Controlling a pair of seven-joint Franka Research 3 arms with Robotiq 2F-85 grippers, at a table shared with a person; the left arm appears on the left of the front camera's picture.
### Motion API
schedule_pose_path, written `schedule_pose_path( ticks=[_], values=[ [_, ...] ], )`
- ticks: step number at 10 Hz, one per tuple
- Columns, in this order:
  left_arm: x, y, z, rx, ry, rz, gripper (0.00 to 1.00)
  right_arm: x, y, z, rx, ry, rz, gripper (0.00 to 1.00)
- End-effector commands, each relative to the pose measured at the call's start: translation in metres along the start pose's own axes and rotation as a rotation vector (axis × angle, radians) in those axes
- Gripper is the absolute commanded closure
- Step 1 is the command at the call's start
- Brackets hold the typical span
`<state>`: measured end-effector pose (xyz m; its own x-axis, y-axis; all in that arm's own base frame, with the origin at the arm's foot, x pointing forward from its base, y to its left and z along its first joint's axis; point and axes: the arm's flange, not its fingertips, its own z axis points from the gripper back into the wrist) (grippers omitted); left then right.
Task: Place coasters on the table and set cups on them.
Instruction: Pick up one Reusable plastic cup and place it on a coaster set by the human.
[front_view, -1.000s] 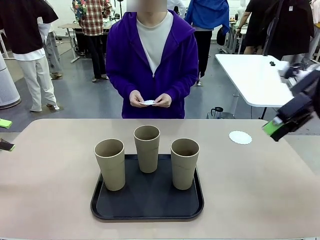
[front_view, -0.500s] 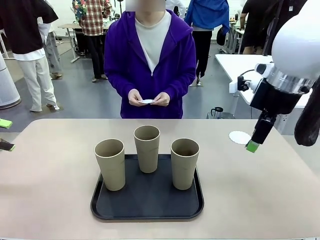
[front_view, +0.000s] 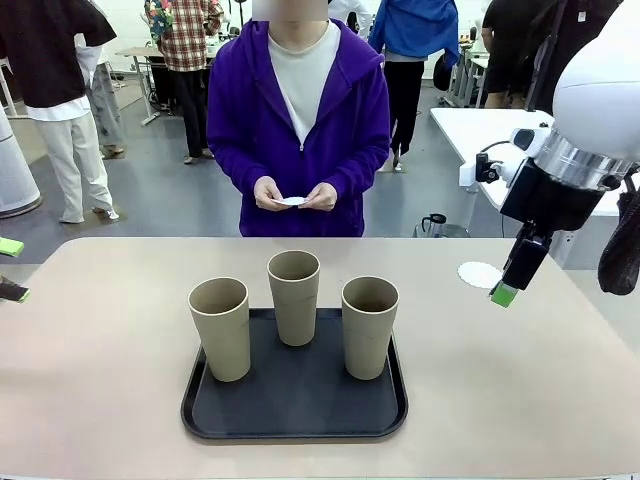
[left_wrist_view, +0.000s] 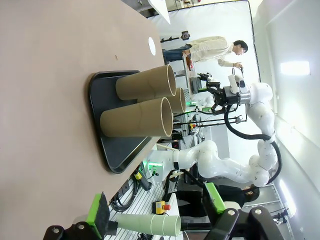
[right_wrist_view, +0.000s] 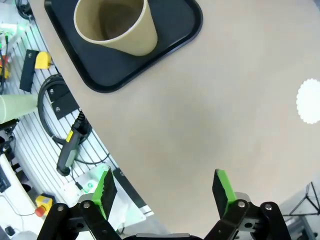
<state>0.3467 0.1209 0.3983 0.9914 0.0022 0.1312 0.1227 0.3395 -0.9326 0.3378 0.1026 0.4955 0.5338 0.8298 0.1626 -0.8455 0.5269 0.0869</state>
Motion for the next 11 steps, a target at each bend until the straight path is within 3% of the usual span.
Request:
schedule_pose_path(
  ticks=[1,3,5,7,9,11],
  values=[
    [0.0,-0.001,0.0,-0.012,-0.01,-0.003,0.0,-0.013,-0.019,-0.012,0.112,-0.135,0.153,0.0],
    [0.0,-0.001,0.0,-0.012,-0.01,-0.003,0.0,-0.022,-0.043,-0.02,0.227,-0.378,0.296,0.0],
    [0.0,-0.001,0.0,-0.012,-0.01,-0.003,0.0,-0.027,-0.066,-0.036,0.297,-0.585,0.29,0.0],
    [0.0,-0.001,0.0,-0.012,-0.01,-0.003,0.0,-0.034,-0.074,-0.057,0.288,-0.8,0.294,0.0],
    [0.0,-0.001,0.0,-0.012,-0.01,-0.003,0.0,-0.046,-0.074,-0.084,0.407,-0.86,0.294,0.0],
    [0.0,-0.001,0.0,-0.012,-0.01,-0.003,0.0,-0.058,-0.068,-0.099,0.508,-0.864,0.423,0.0]
  ],
)
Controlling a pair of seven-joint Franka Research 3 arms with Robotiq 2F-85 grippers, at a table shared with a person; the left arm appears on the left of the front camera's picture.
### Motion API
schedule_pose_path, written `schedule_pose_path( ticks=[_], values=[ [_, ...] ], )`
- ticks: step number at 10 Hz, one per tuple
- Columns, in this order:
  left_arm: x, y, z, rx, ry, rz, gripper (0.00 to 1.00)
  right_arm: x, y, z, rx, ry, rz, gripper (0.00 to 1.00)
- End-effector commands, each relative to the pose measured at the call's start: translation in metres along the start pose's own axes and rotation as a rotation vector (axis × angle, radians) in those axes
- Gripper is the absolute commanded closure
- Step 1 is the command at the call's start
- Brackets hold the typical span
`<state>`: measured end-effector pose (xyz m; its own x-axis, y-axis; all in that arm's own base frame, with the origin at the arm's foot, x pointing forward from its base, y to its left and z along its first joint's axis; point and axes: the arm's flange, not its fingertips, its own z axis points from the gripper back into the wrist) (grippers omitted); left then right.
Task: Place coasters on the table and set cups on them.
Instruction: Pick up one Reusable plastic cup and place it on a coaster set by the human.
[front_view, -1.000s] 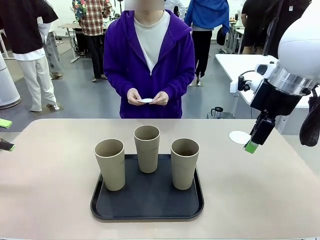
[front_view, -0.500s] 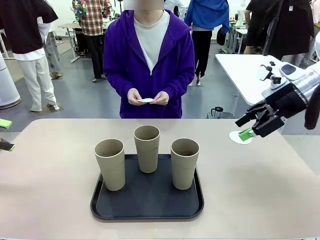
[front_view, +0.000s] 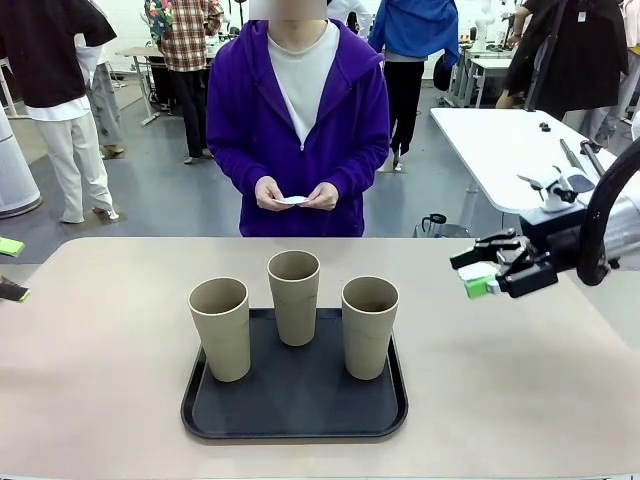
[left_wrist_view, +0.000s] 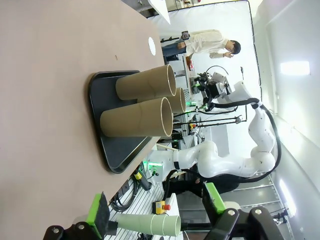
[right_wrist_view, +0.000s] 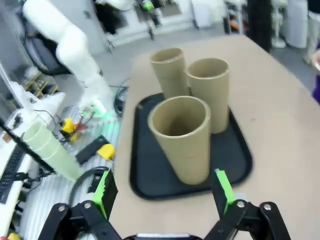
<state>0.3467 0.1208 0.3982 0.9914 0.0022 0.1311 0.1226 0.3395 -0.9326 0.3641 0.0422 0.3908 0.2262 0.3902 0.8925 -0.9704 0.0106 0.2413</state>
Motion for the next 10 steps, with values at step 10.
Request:
schedule_pose_path(
  ticks=[10],
  values=[
    [0.0,-0.001,0.0,-0.012,-0.01,-0.003,0.0,-0.027,-0.009,-0.012,0.072,-0.024,0.101,0.0]
  ],
)
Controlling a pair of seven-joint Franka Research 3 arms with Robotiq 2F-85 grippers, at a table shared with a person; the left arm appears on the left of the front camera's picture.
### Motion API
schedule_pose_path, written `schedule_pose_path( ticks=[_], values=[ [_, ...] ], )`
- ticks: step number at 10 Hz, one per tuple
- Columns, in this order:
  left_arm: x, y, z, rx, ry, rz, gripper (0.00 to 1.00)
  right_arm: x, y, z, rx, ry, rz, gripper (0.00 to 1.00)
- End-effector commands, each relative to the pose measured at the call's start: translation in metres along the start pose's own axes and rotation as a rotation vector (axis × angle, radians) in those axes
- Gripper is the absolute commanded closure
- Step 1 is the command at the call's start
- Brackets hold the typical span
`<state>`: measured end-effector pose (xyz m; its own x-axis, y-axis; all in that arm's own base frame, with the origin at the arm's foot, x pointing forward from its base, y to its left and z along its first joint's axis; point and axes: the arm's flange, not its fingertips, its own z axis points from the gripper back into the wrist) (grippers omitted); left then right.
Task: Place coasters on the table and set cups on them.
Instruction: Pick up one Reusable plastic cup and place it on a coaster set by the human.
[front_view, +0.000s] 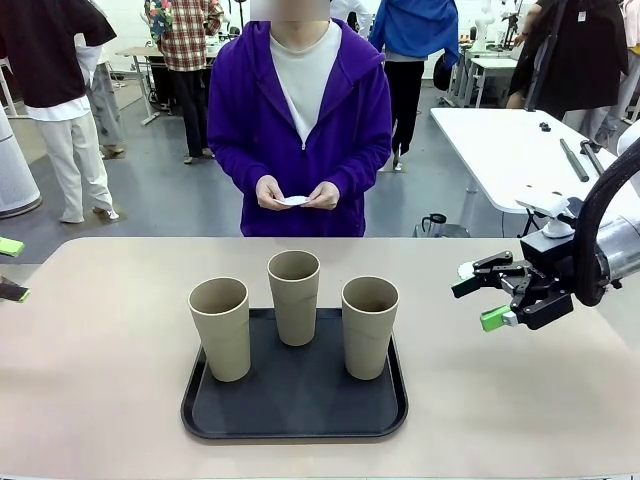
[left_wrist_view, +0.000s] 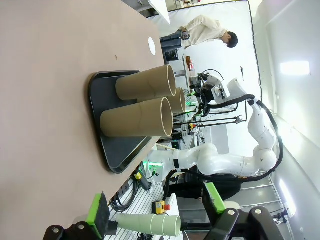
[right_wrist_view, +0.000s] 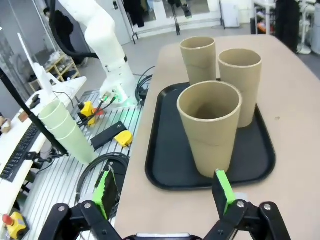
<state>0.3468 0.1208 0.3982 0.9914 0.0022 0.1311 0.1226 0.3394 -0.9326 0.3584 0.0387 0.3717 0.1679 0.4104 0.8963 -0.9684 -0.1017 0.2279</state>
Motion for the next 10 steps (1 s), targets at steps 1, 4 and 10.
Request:
schedule_pose_path(
  ticks=[1,4,10],
  values=[
    [0.0,-0.001,0.0,-0.012,-0.01,-0.003,0.0,-0.015,-0.017,-0.014,-0.039,-0.075,0.105,0.0],
    [0.0,-0.001,0.0,-0.012,-0.01,-0.003,0.0,-0.032,-0.028,-0.027,-0.064,-0.144,0.156,0.0],
    [0.0,-0.001,0.0,-0.012,-0.01,-0.003,0.0,-0.063,-0.06,-0.058,-0.055,-0.216,0.04,0.0]
  ],
)
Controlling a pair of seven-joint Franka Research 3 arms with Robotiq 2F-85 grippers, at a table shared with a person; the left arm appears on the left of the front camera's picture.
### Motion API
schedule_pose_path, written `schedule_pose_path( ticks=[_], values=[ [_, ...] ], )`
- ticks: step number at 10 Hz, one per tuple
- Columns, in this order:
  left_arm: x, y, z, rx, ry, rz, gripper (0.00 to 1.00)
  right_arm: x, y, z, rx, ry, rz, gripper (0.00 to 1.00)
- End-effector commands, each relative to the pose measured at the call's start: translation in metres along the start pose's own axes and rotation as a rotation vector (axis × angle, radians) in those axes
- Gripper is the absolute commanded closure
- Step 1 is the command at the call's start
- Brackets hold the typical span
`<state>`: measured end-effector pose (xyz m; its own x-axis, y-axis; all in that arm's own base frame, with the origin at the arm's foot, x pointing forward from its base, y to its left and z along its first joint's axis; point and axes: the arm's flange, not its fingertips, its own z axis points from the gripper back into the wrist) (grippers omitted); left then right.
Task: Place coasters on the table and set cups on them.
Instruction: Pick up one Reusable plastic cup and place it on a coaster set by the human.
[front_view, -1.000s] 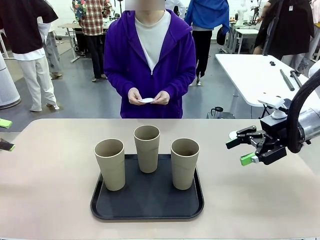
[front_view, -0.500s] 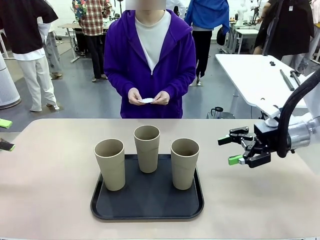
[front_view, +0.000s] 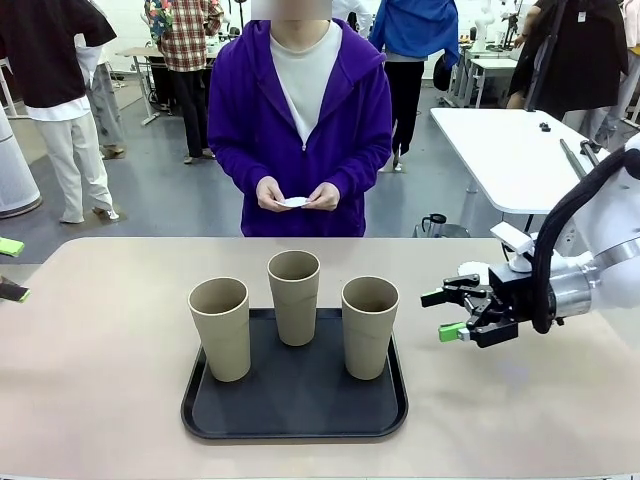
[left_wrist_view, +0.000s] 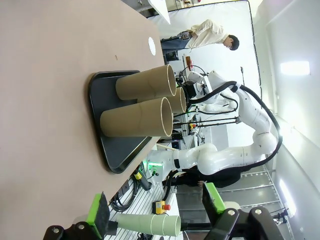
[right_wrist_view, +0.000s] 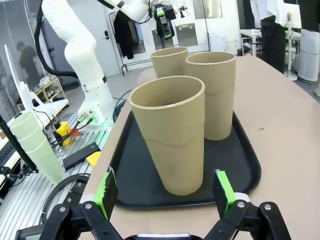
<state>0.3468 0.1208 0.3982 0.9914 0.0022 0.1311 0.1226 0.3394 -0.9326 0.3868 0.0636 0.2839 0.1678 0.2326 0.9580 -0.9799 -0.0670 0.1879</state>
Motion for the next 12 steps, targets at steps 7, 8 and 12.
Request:
schedule_pose_path(
  ticks=[7,8,12],
  values=[
    [0.0,-0.001,0.0,-0.012,-0.01,-0.003,0.0,-0.016,-0.032,-0.044,0.02,-0.004,0.034,0.0],
    [0.0,-0.001,0.0,-0.012,-0.01,-0.003,0.0,-0.018,-0.034,-0.047,0.013,-0.008,0.05,0.0],
    [0.0,-0.001,0.0,-0.012,-0.01,-0.003,0.0,-0.023,-0.039,-0.064,0.035,-0.014,0.07,0.0]
  ],
)
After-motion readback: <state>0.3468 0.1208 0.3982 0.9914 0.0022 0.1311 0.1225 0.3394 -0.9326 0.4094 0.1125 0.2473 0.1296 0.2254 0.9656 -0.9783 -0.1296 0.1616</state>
